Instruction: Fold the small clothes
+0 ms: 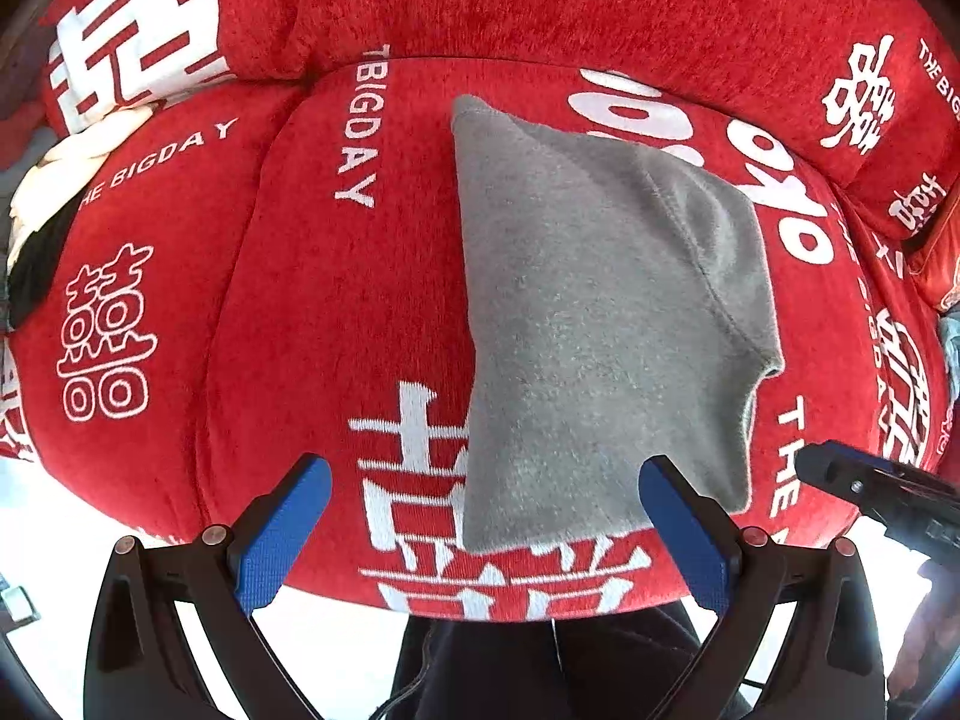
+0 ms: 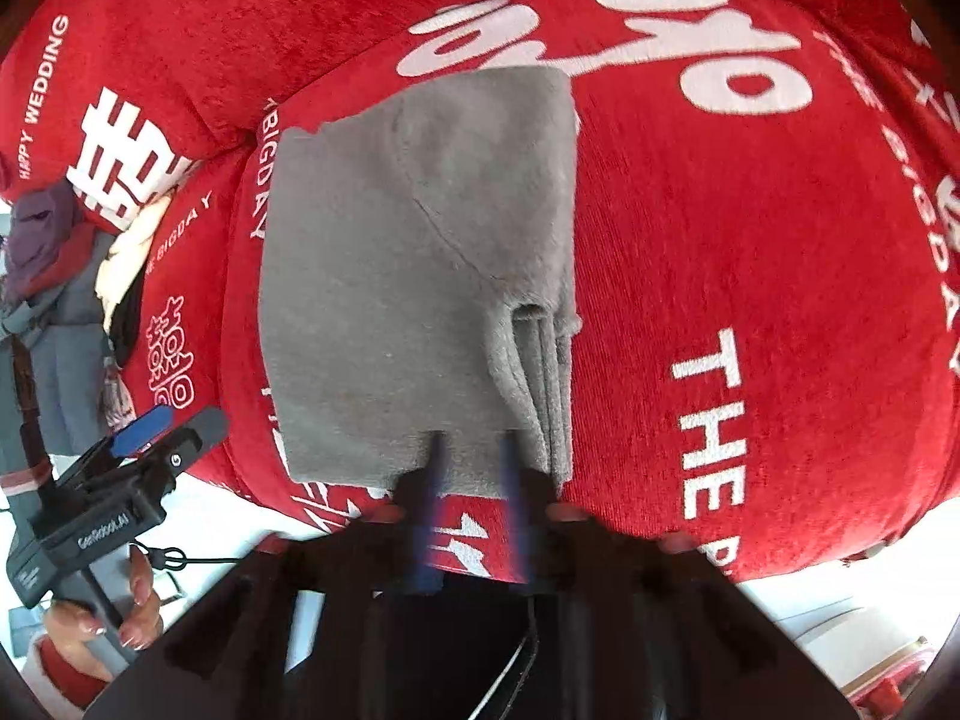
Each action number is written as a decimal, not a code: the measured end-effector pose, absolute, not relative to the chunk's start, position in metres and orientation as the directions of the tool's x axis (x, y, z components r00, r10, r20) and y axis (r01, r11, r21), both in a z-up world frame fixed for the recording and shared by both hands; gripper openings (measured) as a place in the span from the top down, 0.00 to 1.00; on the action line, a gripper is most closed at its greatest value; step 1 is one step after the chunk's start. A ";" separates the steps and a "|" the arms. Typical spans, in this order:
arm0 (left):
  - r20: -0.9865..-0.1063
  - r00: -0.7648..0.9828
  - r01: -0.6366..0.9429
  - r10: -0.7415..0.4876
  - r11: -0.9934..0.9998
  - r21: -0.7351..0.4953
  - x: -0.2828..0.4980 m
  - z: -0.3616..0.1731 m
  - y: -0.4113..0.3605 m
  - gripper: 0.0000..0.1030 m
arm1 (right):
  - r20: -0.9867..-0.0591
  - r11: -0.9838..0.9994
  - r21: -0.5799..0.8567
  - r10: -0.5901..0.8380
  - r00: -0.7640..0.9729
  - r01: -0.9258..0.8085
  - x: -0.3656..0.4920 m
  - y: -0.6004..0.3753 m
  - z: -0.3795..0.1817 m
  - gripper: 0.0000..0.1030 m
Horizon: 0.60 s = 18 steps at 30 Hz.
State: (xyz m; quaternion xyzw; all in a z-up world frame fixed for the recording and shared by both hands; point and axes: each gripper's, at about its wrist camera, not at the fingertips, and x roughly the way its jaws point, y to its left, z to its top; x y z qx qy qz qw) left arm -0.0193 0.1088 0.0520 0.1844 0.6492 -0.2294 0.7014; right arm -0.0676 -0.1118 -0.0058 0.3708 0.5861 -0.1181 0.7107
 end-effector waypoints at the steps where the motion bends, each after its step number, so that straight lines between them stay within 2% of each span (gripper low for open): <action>1: -0.996 0.057 0.559 -0.072 0.829 -0.028 -0.020 0.056 0.109 0.00 | -0.922 0.701 0.384 0.259 0.288 0.601 -0.066 -0.110 -0.001 0.28; 7: -0.998 0.052 0.553 -0.044 0.833 -0.008 -0.023 0.074 0.112 0.00 | -0.936 0.743 0.334 0.189 0.298 0.580 -0.060 -0.102 0.028 0.18; 10: -0.997 0.054 0.546 -0.049 0.838 -0.011 -0.023 0.084 0.114 0.00 | -0.935 0.761 0.313 0.144 0.323 0.568 -0.058 -0.098 0.045 0.00; 13: -0.997 0.060 0.545 -0.051 0.838 -0.010 -0.024 0.094 0.113 0.00 | -0.937 0.782 0.288 0.111 0.331 0.553 -0.058 -0.093 0.055 0.00; 18: -0.997 0.070 0.550 -0.041 0.835 0.005 -0.025 0.107 0.111 0.00 | -0.951 0.774 0.280 0.142 0.274 0.569 -0.056 -0.095 0.065 0.00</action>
